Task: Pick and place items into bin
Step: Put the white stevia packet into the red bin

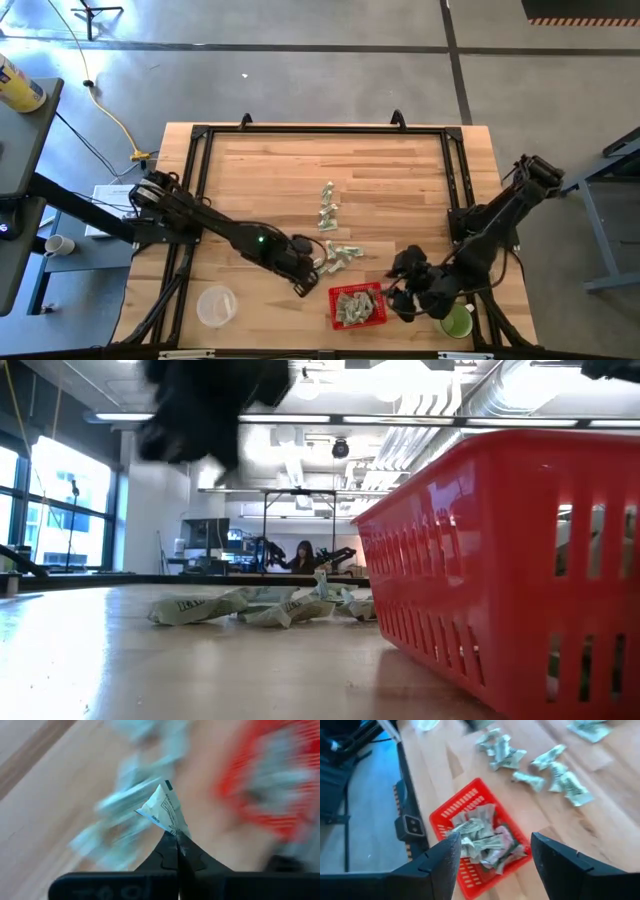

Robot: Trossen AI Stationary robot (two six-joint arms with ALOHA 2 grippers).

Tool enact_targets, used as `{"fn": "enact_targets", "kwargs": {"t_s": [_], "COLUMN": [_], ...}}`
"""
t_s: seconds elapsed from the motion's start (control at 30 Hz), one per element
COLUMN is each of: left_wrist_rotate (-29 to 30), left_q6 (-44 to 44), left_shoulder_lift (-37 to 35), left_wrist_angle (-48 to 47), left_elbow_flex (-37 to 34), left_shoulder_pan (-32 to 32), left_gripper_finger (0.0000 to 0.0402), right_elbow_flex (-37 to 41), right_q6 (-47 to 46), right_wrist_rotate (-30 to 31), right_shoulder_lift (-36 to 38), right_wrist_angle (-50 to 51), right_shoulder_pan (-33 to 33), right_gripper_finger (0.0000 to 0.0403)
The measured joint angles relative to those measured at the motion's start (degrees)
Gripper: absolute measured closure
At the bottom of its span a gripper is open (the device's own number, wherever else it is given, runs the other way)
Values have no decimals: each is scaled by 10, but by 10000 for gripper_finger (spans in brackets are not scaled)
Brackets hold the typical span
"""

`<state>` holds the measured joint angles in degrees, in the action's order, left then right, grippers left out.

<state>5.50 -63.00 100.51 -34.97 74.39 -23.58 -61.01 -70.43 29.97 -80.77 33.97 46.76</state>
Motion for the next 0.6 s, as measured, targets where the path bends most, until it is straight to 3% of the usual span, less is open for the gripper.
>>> {"fn": "enact_targets", "kwargs": {"t_s": [0.13, 0.27, 0.43, 0.6], "left_wrist_rotate": [-44, -87, -166, -199], "left_q6": [56, 75, 77, 88], "left_shoulder_lift": [22, 94, 198, 251], "left_wrist_angle": [123, 153, 152, 84], "left_elbow_flex": [58, 120, 202, 274], "left_shoulder_pan": [8, 14, 19, 14], "left_gripper_finger": [377, 379, 364, 310], "right_elbow_flex": [0, 0, 0, 0], "right_q6": [-17, -16, -17, -17], "right_wrist_rotate": [25, 22, 14, -2], "right_shoulder_lift": [23, 25, 20, 18], "right_wrist_angle": [43, 47, 52, 58], "right_shoulder_pan": [16, 18, 17, 16], "right_gripper_finger": [177, 183, 181, 180]}}
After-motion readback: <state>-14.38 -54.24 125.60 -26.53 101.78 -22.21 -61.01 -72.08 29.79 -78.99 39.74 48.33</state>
